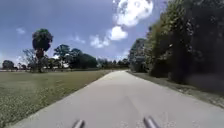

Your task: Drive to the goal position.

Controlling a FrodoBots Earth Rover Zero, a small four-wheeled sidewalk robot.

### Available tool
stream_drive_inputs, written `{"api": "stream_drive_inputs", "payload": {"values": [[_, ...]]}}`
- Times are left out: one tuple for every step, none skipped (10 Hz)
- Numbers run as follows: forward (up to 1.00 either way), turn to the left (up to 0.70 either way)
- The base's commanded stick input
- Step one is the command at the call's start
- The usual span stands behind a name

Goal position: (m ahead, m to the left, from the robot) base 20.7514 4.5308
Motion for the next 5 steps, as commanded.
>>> {"api": "stream_drive_inputs", "payload": {"values": [[0.5, -0.44], [0.5, -0.05], [0.5, 0.0], [0.5, 0.0], [0.5, 0.0]]}}
